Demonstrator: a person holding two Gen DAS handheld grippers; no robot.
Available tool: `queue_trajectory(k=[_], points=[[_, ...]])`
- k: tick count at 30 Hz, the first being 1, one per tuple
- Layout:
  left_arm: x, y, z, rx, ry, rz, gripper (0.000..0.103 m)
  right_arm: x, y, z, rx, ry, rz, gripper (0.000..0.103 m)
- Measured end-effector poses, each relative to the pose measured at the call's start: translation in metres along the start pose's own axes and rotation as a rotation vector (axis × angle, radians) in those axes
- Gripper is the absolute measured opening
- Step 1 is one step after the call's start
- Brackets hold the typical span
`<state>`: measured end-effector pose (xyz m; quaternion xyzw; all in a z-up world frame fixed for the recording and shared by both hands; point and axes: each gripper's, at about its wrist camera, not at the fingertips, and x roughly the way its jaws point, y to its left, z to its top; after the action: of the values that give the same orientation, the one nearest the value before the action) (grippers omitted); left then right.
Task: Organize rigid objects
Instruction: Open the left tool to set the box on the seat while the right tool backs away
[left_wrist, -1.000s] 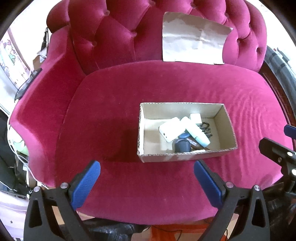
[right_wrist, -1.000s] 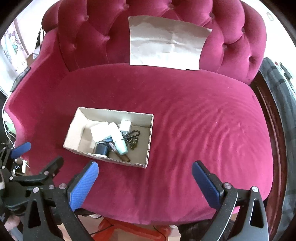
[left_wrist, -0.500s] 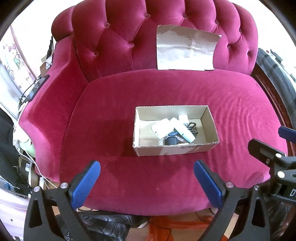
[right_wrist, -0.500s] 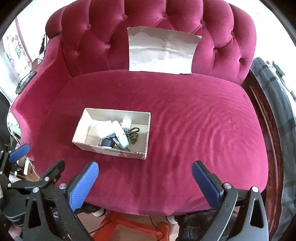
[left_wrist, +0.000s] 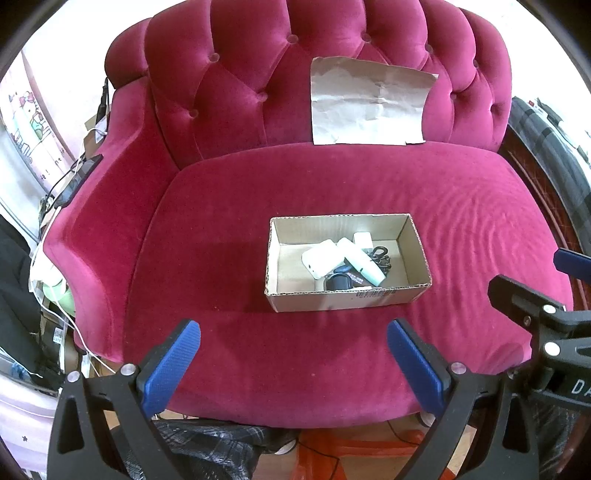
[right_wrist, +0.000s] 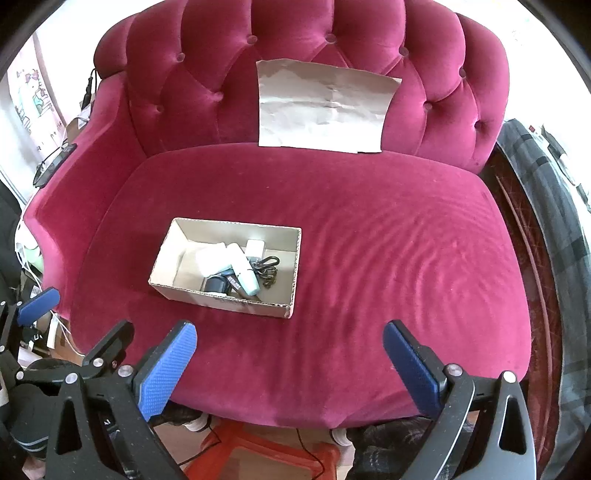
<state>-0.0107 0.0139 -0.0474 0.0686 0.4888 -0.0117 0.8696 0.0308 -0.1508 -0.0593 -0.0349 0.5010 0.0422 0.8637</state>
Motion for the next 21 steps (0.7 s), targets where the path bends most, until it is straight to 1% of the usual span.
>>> queue_trajectory(k=[21], points=[[-0.0041, -0.0005, 0.0019, -0.006, -0.005, 0.007, 0.103, -0.0083, -0.0046, 0.001, -0.016, -0.014, -0.004, 0.103]])
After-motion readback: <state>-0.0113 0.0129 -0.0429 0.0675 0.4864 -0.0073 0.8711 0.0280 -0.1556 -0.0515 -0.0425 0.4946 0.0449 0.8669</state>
